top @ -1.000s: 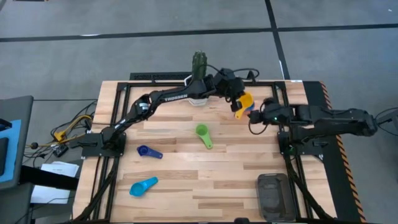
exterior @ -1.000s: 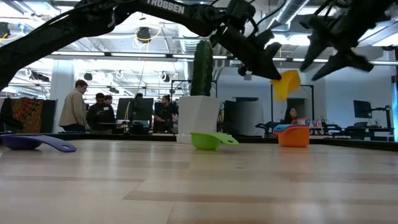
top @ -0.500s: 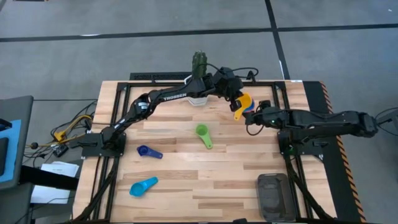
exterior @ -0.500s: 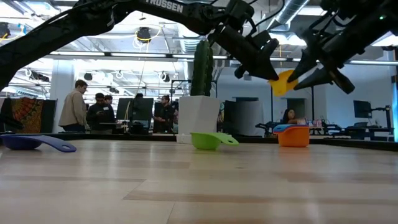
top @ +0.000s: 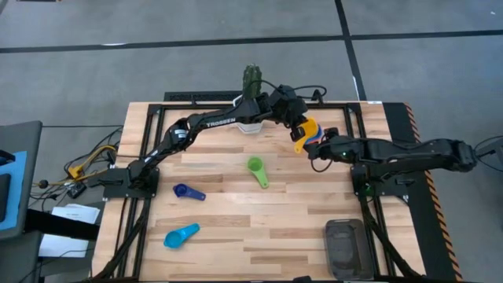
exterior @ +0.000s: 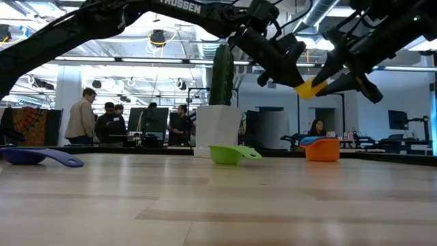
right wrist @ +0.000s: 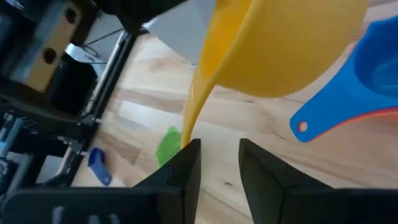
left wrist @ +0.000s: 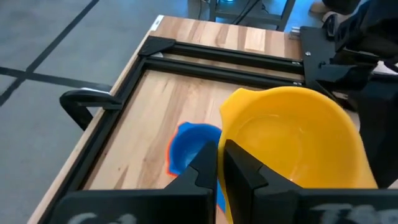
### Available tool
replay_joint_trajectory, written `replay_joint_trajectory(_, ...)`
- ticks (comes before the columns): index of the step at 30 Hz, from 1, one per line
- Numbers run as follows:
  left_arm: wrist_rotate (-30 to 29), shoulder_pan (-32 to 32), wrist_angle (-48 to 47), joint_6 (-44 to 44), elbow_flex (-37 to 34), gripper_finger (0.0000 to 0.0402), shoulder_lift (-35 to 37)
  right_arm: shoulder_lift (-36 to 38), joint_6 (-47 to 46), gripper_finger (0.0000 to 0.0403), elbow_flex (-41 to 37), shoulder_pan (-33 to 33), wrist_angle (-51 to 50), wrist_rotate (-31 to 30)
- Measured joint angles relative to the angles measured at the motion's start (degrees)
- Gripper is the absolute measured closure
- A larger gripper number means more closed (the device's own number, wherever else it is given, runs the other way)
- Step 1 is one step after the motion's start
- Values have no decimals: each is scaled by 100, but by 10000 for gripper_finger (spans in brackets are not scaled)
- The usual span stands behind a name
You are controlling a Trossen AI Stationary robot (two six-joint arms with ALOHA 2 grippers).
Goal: Nest measuring cups in basket
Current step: Stack the yellow measuring cup on top of the blue measuring cup
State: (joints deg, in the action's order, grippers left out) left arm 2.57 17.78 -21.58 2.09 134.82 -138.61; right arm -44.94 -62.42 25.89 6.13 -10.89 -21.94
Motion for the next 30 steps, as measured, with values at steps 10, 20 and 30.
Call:
replay_joint_trajectory(10,-67,5,-161,43,0,401,-12,130,-378,258,7,-60,-568,245)
replay_joint_trajectory(20,-44,9,-250,111,0,401,-13,-91,-241,284,9,125,-179,83)
replay_joint_trajectory(30,-44,9,-211,31,-2,401,-13,-771,-5,290,9,343,637,466)
